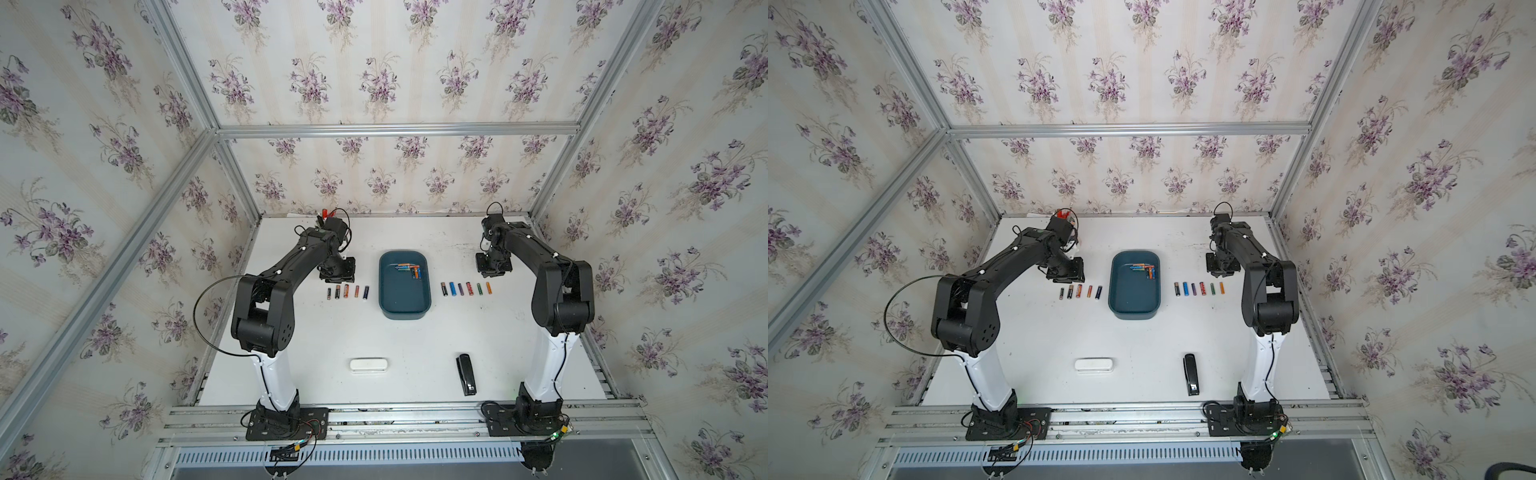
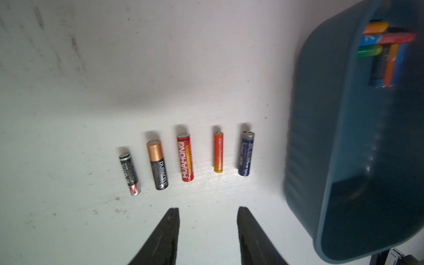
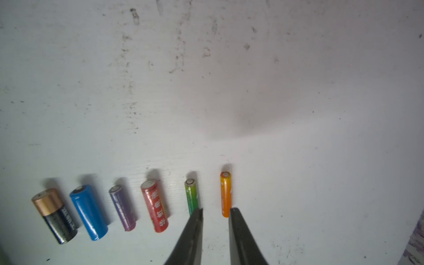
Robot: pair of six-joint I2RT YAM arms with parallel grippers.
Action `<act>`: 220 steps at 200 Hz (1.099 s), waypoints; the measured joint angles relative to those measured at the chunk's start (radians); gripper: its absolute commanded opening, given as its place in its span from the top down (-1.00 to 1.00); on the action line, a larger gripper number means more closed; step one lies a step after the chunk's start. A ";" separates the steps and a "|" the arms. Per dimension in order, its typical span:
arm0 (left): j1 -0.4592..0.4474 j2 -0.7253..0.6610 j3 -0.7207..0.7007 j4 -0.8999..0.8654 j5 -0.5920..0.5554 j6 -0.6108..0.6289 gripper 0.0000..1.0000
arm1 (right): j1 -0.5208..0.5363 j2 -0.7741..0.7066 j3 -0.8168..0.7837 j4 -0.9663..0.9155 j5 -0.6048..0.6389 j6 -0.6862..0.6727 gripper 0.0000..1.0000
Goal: Take the batteries out of the storage box
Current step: Place the battery at the center of the board, then pick up the battery from the storage box.
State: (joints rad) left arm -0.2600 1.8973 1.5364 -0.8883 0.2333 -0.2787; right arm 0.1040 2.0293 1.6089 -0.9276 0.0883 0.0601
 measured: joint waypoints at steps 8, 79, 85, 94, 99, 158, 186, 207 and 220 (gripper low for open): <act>-0.012 0.003 0.015 0.006 0.007 -0.008 0.02 | 0.000 -0.004 0.001 -0.005 0.000 0.000 0.47; -0.166 0.069 0.227 -0.002 -0.008 -0.046 -0.05 | 0.012 -0.027 0.010 -0.011 -0.054 0.019 0.46; -0.190 0.089 0.259 -0.007 -0.023 -0.046 -0.06 | 0.014 -0.027 0.010 -0.011 -0.054 0.019 0.46; -0.218 0.126 0.311 -0.018 -0.047 -0.042 -0.07 | 0.017 -0.027 0.011 -0.011 -0.060 0.019 0.46; -0.233 0.150 0.342 -0.022 -0.050 -0.041 -0.07 | 0.019 -0.027 0.011 -0.011 -0.066 0.020 0.46; -0.330 0.423 0.603 -0.071 -0.095 -0.035 -0.05 | 0.022 -0.037 0.019 -0.012 -0.081 0.026 0.46; -0.348 0.499 0.654 -0.070 -0.113 -0.045 -0.03 | 0.022 -0.060 0.009 -0.013 -0.085 0.027 0.46; -0.349 0.523 0.676 -0.055 -0.126 -0.069 -0.02 | 0.022 -0.061 0.008 -0.013 -0.090 0.027 0.46; -0.353 0.536 0.684 -0.040 -0.133 -0.078 0.00 | 0.022 -0.059 0.016 -0.016 -0.097 0.027 0.46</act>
State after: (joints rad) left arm -0.6128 2.4329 2.2204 -0.9287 0.1001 -0.3565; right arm 0.1261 1.9701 1.6249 -0.9440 -0.0090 0.0868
